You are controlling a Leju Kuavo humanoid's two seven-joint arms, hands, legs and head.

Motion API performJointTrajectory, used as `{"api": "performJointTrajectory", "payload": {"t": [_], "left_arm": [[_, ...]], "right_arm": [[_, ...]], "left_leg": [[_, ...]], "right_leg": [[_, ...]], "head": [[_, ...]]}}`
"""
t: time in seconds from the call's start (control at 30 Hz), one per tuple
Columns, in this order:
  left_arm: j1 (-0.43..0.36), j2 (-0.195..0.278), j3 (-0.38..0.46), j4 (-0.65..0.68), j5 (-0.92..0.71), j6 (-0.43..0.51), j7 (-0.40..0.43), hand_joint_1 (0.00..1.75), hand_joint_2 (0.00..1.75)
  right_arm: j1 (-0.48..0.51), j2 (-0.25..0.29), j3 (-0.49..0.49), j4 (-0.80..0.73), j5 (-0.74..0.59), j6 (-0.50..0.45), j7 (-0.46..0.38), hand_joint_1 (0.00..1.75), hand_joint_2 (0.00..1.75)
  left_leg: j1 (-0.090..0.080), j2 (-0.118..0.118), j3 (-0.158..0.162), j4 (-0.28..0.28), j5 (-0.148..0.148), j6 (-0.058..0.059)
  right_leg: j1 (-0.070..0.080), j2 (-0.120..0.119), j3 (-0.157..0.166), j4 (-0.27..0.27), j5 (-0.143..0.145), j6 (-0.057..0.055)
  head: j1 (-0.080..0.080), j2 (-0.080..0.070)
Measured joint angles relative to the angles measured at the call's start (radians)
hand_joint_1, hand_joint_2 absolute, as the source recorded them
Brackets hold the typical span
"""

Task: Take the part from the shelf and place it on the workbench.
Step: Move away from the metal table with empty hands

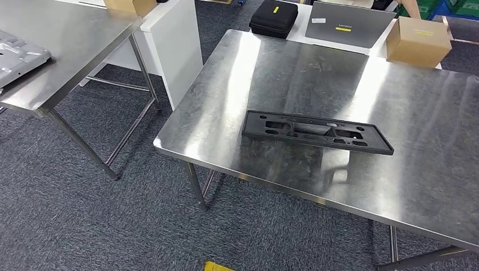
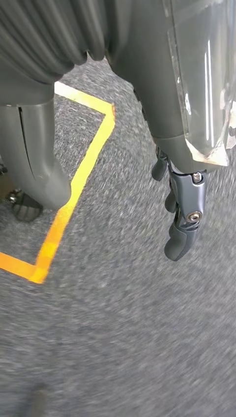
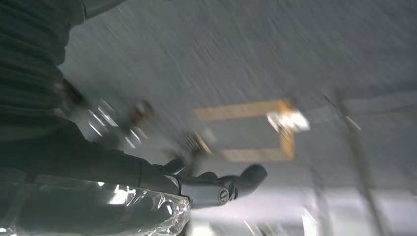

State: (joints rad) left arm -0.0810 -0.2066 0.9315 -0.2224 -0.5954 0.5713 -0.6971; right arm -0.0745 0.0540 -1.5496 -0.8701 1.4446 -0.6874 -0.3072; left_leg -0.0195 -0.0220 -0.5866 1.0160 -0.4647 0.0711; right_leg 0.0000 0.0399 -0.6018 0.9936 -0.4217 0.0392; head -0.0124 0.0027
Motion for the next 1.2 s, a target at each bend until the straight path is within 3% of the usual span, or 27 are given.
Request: {"api": "performJointTrajectory", "payload": {"t": [0.2,0.53,0.67,0.9,1.07,1.13,1.2], "left_arm": [[0.0,0.0,-0.087,0.011,-0.12,-0.129,0.099,0.0,0.0],[0.002,-0.006,-0.183,0.016,-0.19,-0.163,0.113,0.0,0.0],[0.002,-0.006,-0.195,0.016,-0.193,-0.156,0.099,0.0,0.0],[0.004,0.002,-0.196,0.016,-0.182,-0.139,0.103,0.0,0.0],[0.001,0.004,-0.196,0.016,-0.19,-0.135,0.104,0.0,0.0],[-0.001,0.003,-0.199,0.016,-0.194,-0.135,0.105,0.0,0.0],[-0.002,0.003,-0.202,0.016,-0.195,-0.137,0.105,0.0,0.0]], "right_arm": [[-0.012,-0.019,0.009,0.364,0.036,0.189,0.163,0.0,1.75],[-0.024,0.0,0.044,0.572,0.087,0.275,0.162,0.0,1.75],[-0.024,0.0,0.058,0.595,0.09,0.259,0.168,0.0,0.0],[-0.03,0.002,0.067,0.622,0.077,0.249,0.199,0.0,0.0],[-0.03,0.004,0.071,0.63,0.071,0.246,0.194,0.0,0.0],[-0.031,0.005,0.071,0.632,0.067,0.243,0.194,0.0,0.0],[-0.032,0.006,0.072,0.634,0.067,0.24,0.202,0.0,0.0]], "left_leg": [[0.0,0.0,-0.001,0.0,0.0,0.0],[0.0,0.0,-0.001,0.0,0.0,0.0],[-0.001,0.0,-0.001,0.0,0.0,0.0],[-0.007,0.0,-0.001,0.001,-0.001,0.002],[-0.009,0.005,0.004,-0.005,0.004,0.015],[-0.001,0.019,0.012,-0.017,0.014,0.023],[0.002,0.037,0.015,-0.022,0.019,0.027]], "right_leg": [[0.0,0.0,0.0,0.0,0.0,0.0],[0.0,0.0,0.0,0.0,0.001,-0.001],[-0.003,0.0,0.0,0.0,0.001,-0.001],[-0.011,0.0,0.001,0.0,0.001,0.001],[-0.015,0.005,-0.001,-0.001,0.003,0.011],[-0.013,-0.004,-0.019,0.037,-0.02,0.01],[-0.013,-0.02,-0.067,0.147,-0.081,0.002]], "head": [[-0.001,0.0],[0.0,0.0],[0.0,0.0],[0.0,0.0],[0.0,0.0],[0.001,0.0],[0.007,0.0]]}}
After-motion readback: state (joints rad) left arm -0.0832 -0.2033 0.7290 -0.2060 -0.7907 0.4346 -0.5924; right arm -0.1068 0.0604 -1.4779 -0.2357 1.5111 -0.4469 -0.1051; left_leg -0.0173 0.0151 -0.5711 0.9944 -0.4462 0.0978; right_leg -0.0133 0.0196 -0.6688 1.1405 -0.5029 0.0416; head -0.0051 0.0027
